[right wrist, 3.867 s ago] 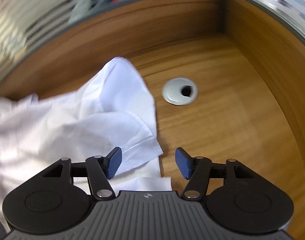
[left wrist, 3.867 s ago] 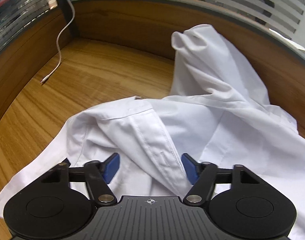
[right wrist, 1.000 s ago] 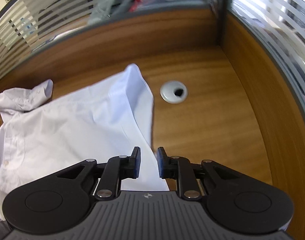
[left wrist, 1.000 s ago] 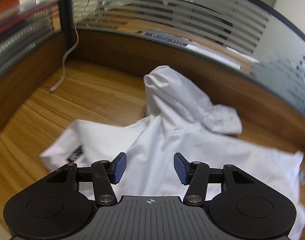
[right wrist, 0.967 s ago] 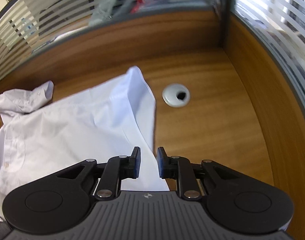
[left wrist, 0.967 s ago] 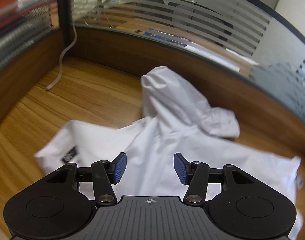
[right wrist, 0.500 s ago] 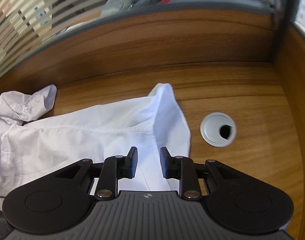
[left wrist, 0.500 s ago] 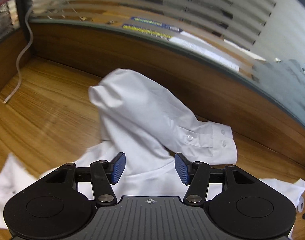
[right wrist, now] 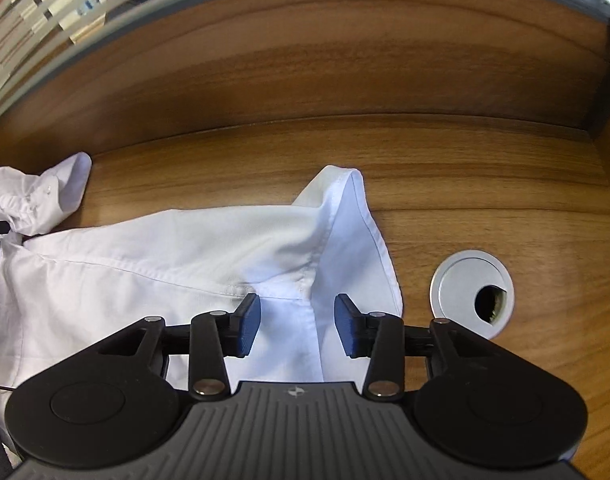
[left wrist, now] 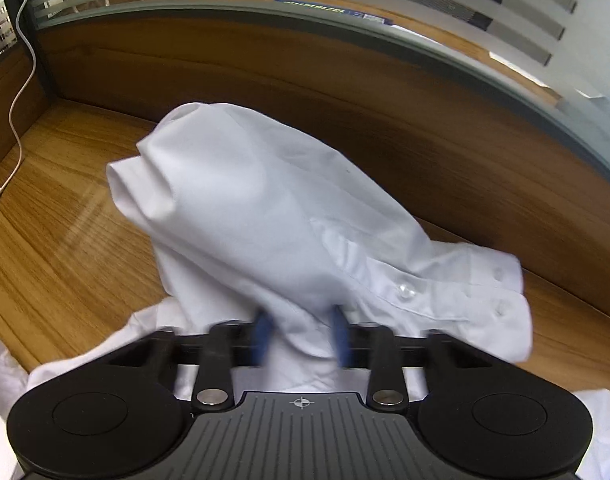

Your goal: Fold clothes

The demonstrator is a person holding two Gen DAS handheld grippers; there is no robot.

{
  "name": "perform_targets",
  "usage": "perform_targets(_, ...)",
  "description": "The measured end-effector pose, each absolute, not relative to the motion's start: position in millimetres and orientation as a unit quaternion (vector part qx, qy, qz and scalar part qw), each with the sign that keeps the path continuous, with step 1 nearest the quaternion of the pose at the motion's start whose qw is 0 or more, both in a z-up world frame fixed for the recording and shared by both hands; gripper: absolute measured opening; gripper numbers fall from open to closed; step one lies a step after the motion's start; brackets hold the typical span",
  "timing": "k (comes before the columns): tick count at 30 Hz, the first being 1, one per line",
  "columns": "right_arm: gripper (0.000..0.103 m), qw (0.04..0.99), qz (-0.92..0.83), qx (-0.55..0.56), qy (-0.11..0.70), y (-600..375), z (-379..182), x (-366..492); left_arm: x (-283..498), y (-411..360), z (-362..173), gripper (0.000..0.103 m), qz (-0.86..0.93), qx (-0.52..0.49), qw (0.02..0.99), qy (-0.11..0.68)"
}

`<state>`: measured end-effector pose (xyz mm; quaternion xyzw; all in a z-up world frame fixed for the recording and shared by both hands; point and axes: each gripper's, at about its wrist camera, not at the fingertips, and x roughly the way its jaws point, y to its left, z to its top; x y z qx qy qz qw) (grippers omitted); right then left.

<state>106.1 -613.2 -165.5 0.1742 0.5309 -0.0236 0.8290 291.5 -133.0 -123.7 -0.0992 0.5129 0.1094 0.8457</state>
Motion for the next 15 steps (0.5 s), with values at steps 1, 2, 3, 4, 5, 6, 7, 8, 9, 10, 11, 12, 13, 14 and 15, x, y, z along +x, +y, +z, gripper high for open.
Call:
perform_targets(1, 0.046, 0.827, -0.019, 0.182, 0.532, -615, -168, 107, 292, -130, -125, 0.012, 0.108, -0.103, 0.846, 0.513)
perform_targets(2, 0.046, 0.825, -0.015, 0.190, 0.532, -616, -171, 108, 292, -128, -127, 0.008, 0.107, -0.106, 0.845, 0.512)
perform_targets(3, 0.046, 0.823, -0.010, 0.199, 0.533, -618, -174, 109, 291, -126, -129, 0.006, 0.107, -0.106, 0.846, 0.512)
perform_targets(4, 0.046, 0.822, -0.005, 0.211, 0.529, -620, -175, 109, 290, -125, -130, 0.004, 0.109, -0.105, 0.846, 0.512)
perform_targets(5, 0.042, 0.820, 0.002, 0.221, 0.528, -621, -175, 109, 289, -123, -131, 0.004, 0.110, -0.105, 0.846, 0.512)
perform_targets(6, 0.037, 0.819, 0.004, 0.223, 0.528, -619, -176, 107, 288, -122, -132, 0.004, 0.112, -0.104, 0.846, 0.511)
perform_targets(7, 0.023, 0.818, 0.005, 0.226, 0.529, -617, -176, 106, 284, -121, -134, 0.004, 0.113, -0.100, 0.846, 0.511)
perform_targets(8, 0.012, 0.817, 0.007, 0.228, 0.529, -616, -176, 104, 280, -120, -135, 0.004, 0.114, -0.095, 0.846, 0.512)
perform_targets(9, 0.010, 0.816, 0.009, 0.230, 0.530, -614, -176, 103, 275, -119, -136, 0.004, 0.115, -0.090, 0.847, 0.512)
perform_targets(10, 0.006, 0.816, 0.009, 0.231, 0.530, -612, -177, 101, 270, -118, -137, 0.004, 0.117, -0.085, 0.847, 0.512)
perform_targets(11, 0.006, 0.816, 0.004, 0.226, 0.532, -609, -177, 98, 266, -118, -138, 0.004, 0.118, -0.080, 0.847, 0.512)
perform_targets(12, 0.006, 0.816, -0.001, 0.219, 0.535, -605, -177, 95, 261, -117, -139, 0.004, 0.119, -0.075, 0.847, 0.512)
perform_targets(13, 0.005, 0.816, -0.007, 0.212, 0.538, -602, -177, 92, 255, -116, -140, 0.004, 0.117, -0.068, 0.848, 0.512)
perform_targets(14, 0.005, 0.816, -0.012, 0.204, 0.541, -598, -177, 88, 249, -115, -141, 0.004, 0.115, -0.061, 0.849, 0.512)
perform_targets(15, 0.005, 0.820, -0.015, 0.190, 0.540, -592, -176, 83, 243, -114, -143, 0.004, 0.113, -0.054, 0.849, 0.513)
